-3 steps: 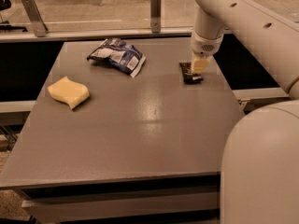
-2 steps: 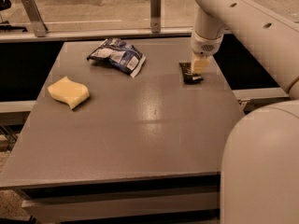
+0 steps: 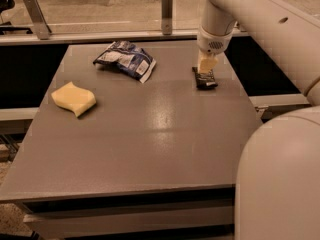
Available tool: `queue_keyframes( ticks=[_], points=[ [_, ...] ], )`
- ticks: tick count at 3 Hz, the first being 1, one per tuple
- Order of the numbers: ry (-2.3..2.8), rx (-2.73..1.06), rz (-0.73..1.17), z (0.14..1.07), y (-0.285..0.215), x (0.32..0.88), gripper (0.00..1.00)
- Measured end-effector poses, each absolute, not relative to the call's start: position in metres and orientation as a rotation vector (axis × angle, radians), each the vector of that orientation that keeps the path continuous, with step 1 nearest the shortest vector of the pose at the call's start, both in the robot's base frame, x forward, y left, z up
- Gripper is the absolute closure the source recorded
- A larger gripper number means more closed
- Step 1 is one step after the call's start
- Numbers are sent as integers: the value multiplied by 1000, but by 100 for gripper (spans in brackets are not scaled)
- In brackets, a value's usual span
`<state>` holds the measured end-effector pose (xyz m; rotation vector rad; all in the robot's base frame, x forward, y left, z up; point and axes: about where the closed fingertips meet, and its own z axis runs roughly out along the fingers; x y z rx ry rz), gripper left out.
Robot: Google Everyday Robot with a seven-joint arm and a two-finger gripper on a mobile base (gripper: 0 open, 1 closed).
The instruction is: Move rxbar chocolate near blue chip bag
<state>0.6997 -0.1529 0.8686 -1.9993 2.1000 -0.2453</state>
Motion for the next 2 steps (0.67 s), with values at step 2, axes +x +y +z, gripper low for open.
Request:
queue_keyframes(
  ticks=[2],
  points=[
    [2064, -1992, -354, 955, -116, 682, 100]
  ],
)
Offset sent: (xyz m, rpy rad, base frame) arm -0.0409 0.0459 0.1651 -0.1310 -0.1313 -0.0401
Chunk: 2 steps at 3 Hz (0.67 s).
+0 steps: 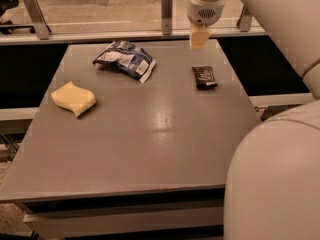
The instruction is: Move rxbar chocolate near blue chip bag
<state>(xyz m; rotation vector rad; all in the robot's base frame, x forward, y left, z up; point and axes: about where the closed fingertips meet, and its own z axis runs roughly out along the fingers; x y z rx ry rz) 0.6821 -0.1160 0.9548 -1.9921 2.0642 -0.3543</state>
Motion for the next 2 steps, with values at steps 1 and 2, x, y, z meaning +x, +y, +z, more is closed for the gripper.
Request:
queue_keyframes(
  ticks=[1, 2],
  points=[
    [2108, -1939, -392, 973, -130, 677, 83],
    [2108, -1896, -352, 972, -156, 676, 60]
  ],
)
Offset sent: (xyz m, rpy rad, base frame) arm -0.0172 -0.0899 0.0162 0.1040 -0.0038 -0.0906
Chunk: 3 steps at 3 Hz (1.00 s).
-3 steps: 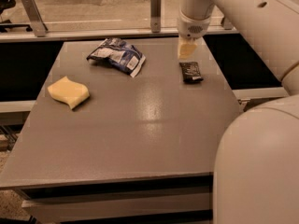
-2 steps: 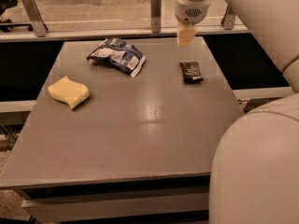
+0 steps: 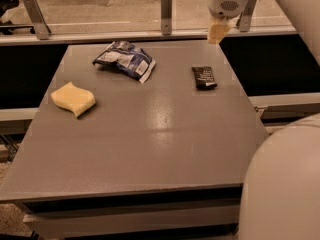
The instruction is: Move rxbar chocolate near blue chip bag
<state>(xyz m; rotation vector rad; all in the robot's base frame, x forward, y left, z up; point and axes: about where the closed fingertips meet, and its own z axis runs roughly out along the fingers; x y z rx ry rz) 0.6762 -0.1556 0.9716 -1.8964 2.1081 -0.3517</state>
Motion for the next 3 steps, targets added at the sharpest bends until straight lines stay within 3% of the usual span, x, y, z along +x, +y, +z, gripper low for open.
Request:
queue_keyframes(
  ticks=[2, 3],
  points=[
    [2150, -1825, -256, 954, -211, 679, 13],
    [2170, -1819, -230, 941, -224, 686, 0]
  ],
)
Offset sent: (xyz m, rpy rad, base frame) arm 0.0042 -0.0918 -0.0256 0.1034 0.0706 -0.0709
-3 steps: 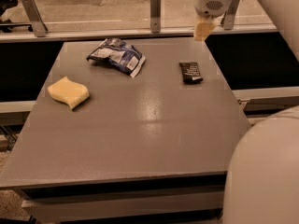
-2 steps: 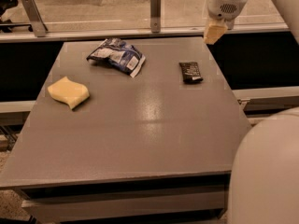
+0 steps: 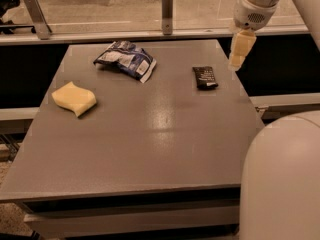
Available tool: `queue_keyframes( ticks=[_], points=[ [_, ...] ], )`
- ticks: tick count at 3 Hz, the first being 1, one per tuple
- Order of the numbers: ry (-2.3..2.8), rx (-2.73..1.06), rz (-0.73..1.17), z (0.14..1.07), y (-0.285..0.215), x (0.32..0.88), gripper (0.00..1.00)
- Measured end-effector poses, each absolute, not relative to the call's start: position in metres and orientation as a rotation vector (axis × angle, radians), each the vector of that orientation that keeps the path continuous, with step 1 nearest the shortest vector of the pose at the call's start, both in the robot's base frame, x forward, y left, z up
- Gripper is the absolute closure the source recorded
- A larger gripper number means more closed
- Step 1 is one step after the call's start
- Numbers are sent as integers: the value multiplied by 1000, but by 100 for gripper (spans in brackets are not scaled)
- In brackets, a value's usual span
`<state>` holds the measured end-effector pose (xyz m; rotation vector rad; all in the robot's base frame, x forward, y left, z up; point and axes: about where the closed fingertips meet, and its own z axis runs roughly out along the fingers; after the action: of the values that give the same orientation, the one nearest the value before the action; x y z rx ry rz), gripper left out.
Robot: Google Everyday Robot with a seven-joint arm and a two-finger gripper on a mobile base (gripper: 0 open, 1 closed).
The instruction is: Move rxbar chocolate near blue chip bag
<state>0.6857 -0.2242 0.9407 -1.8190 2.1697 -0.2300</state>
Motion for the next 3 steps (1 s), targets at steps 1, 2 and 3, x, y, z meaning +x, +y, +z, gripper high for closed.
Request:
queue_keyframes(
  ticks=[1, 2, 3],
  points=[
    [2196, -1819, -197, 922, -230, 693, 0],
    [2210, -1833, -174, 901, -233, 700, 18],
    [2215, -1831, -159, 888, -236, 703, 41]
  ],
)
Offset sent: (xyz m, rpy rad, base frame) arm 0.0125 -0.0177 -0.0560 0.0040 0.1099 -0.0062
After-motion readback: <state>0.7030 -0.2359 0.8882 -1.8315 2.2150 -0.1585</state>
